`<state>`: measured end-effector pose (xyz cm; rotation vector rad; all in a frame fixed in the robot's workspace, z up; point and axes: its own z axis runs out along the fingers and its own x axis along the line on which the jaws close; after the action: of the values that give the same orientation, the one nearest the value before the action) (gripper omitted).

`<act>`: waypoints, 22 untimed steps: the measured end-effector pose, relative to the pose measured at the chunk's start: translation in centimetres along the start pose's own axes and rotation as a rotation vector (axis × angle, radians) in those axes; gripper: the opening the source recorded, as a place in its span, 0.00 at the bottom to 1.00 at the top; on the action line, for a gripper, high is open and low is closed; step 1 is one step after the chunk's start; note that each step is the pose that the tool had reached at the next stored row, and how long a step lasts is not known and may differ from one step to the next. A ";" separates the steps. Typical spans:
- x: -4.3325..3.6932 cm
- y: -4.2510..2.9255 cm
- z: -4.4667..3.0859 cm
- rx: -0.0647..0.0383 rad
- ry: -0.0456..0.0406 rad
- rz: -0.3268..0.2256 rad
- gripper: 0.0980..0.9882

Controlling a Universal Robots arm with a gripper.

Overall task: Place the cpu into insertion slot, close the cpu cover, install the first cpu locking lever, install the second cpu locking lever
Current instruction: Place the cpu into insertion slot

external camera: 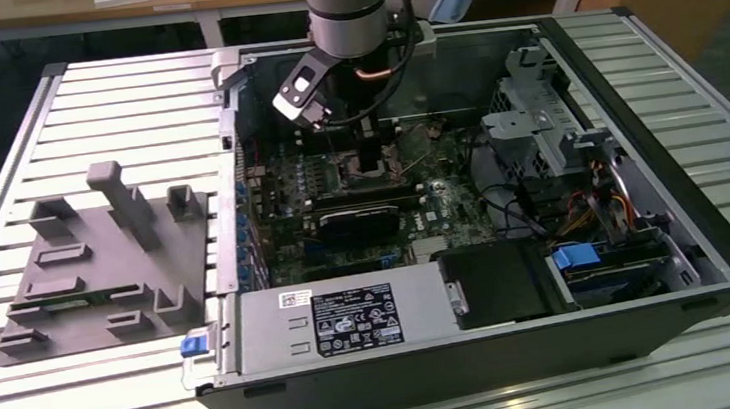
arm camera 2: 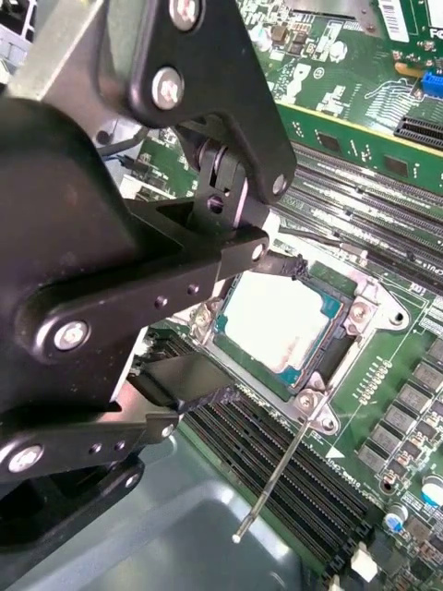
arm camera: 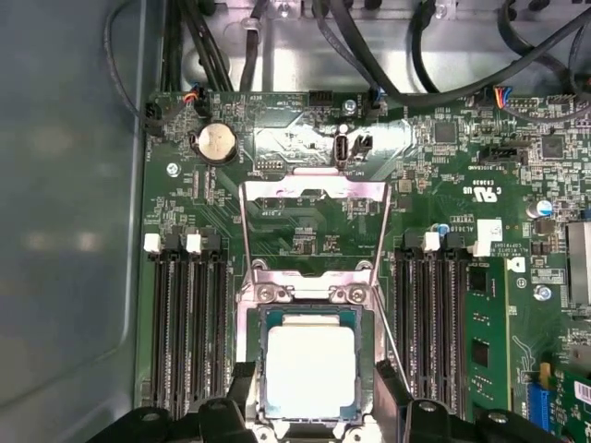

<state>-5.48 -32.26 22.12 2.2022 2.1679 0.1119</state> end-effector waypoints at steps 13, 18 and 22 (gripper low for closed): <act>0.00 0.00 0.00 0.000 -0.0033 0.000 0.16; 0.00 0.00 0.00 0.000 -0.0045 0.000 0.00; 0.01 0.03 0.01 0.008 -0.0045 0.000 0.00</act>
<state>-5.45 -32.25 22.11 2.2041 2.1698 0.0986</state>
